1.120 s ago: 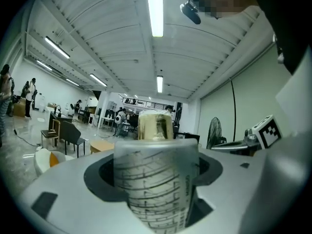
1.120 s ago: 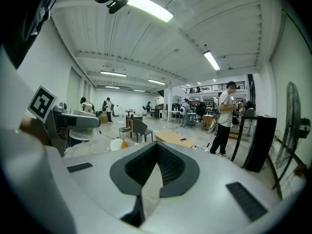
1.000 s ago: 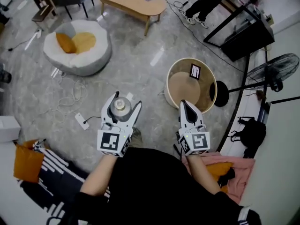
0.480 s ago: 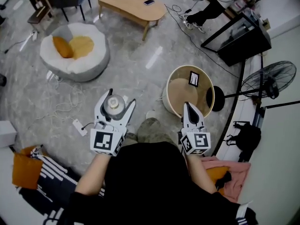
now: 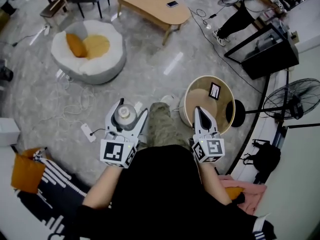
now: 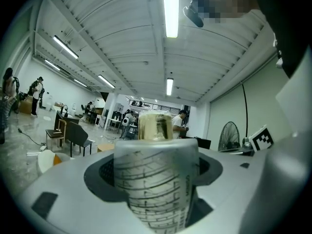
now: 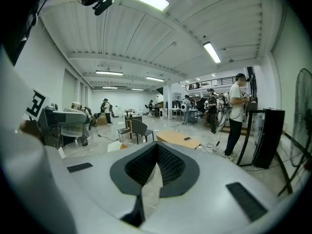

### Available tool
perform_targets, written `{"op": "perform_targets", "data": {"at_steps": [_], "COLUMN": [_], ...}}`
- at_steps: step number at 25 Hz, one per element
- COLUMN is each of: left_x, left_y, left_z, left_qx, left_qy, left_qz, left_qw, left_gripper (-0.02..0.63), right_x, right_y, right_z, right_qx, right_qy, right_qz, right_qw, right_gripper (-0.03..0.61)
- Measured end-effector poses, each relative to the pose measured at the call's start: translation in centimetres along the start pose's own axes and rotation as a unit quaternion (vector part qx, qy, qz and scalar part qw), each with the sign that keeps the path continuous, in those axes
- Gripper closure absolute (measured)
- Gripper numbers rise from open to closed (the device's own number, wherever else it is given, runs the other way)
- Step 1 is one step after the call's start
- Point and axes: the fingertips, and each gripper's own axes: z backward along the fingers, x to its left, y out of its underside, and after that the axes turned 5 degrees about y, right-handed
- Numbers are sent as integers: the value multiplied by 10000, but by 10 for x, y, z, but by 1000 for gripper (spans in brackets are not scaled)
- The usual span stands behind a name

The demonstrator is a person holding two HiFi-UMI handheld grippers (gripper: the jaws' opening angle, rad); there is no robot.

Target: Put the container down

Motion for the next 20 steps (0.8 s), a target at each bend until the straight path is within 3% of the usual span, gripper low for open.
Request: {"op": "perform_targets", "data": {"at_steps": [8,14,20], "left_x": [28,21,-4], "left_y": [0,-8,-23], "left_z": [-96,-253,-403], "left_qx": [156,347,429], "left_qy": [-63,274,790], "left_qz": [-264,-479,-337], "left_qw": [9995,9979,9954], "left_gripper": [264,264,264], "right_x": [-77,-203,-318], "right_y": [14,6,-11], "right_z": [-76,-140,-189], "right_qx": [61,42,-142], "right_qy": [221,780,1492], "right_qz": [-297,-463,-537], "right_qw": [9993,9959,9872], "right_gripper": [557,557,557]}}
